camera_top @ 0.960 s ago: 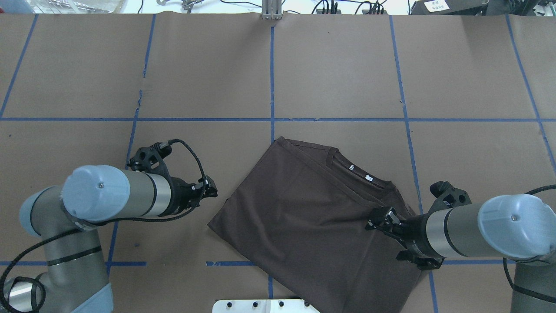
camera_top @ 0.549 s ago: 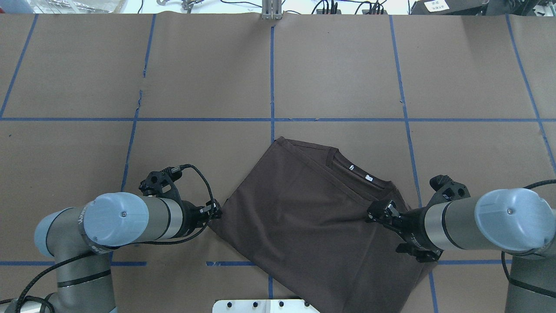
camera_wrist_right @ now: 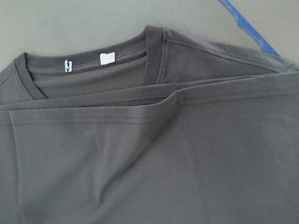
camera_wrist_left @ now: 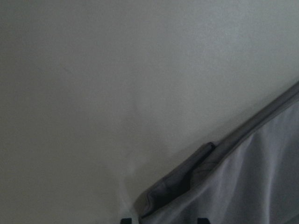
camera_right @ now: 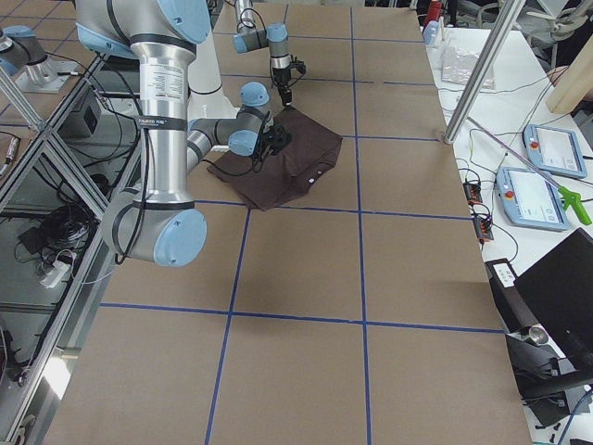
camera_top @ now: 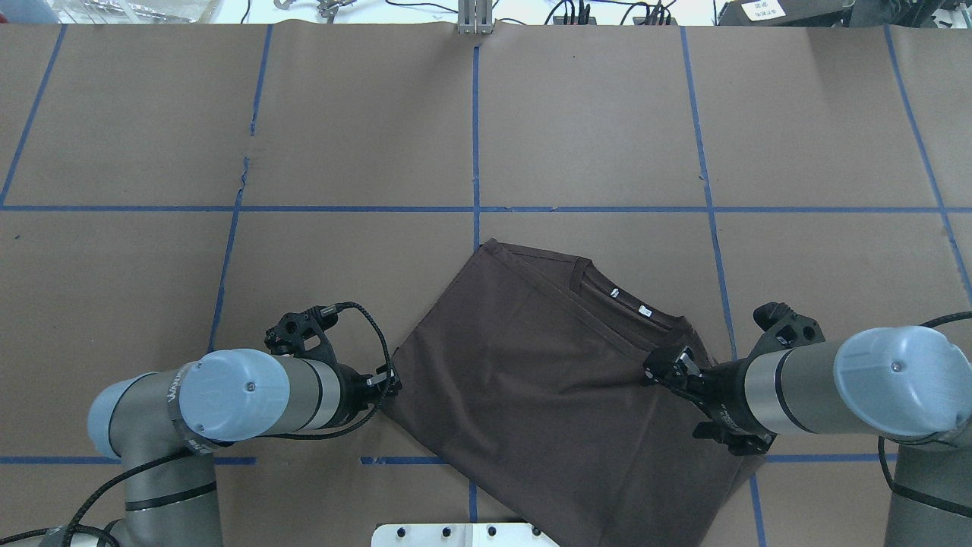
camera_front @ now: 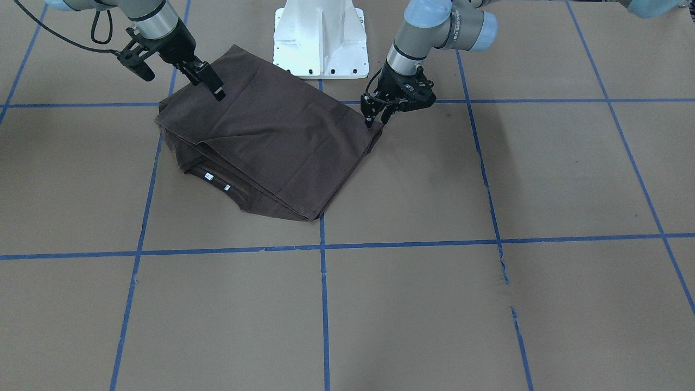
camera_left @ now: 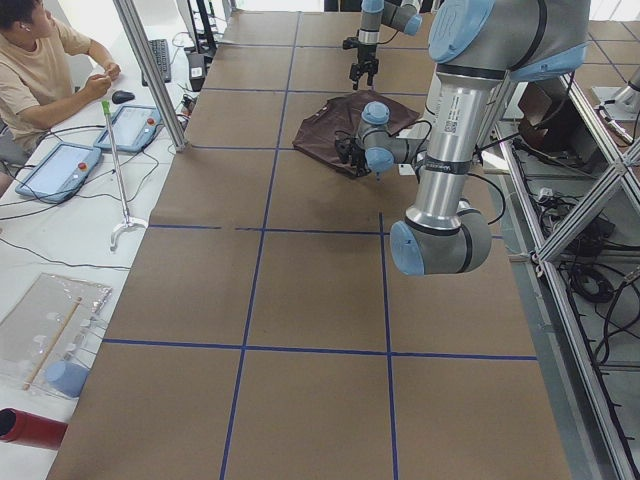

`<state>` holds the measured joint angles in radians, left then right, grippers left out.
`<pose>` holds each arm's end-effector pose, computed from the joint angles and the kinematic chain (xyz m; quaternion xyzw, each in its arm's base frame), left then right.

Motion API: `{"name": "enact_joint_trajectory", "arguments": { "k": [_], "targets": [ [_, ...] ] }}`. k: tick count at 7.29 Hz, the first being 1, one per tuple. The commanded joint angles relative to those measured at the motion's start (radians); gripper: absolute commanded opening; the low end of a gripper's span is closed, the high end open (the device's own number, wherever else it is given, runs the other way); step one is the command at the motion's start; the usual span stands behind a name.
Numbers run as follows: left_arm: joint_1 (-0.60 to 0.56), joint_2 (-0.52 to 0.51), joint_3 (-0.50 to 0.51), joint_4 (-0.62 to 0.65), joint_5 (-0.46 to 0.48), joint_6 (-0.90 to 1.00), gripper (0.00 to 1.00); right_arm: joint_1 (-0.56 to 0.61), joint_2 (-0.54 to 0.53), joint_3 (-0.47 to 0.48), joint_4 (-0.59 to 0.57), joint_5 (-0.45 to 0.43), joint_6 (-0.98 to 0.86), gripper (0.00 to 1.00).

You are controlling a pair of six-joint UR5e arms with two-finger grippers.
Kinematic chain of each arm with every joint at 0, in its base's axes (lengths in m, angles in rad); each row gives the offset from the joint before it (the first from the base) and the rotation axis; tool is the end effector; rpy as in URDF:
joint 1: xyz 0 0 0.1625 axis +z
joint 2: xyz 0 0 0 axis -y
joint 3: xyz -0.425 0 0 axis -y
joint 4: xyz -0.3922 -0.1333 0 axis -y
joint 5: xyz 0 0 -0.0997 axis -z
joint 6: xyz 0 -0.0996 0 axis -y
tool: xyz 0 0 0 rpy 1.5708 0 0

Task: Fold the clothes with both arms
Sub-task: 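Bring the left gripper to the shirt's near corner while the right gripper holds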

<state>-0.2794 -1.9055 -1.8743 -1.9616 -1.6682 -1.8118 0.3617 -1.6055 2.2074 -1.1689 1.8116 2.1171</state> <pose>0.5339 -0.2818 0.2960 -0.0329 0.4922 -0.2006 0.8464 -0.3762 -0.2595 0.3330 -0.1489 -0.4659 0.3298 0.8075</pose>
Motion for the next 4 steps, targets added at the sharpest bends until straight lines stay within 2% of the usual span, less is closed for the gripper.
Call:
{"name": "enact_joint_trajectory", "arguments": {
  "k": [1, 2, 3, 4],
  "targets": [
    [0.000, -0.004, 0.021, 0.007, 0.016, 0.005, 0.48, 0.000, -0.001, 0.002, 0.000, 0.000, 0.001, 1.00],
    [-0.004, -0.004, 0.021, 0.013, 0.022, 0.005, 0.40, 0.000, -0.001, 0.002, 0.000, 0.000, 0.001, 1.00],
    [-0.011, -0.004, 0.021, 0.013, 0.022, 0.005, 0.03, 0.000, -0.001, 0.003, 0.000, 0.000, 0.000, 1.00],
    [-0.024, -0.001, 0.021, 0.015, 0.022, 0.011, 0.00, 0.000, -0.001, 0.003, 0.000, 0.000, 0.000, 1.00]
  ]
}}
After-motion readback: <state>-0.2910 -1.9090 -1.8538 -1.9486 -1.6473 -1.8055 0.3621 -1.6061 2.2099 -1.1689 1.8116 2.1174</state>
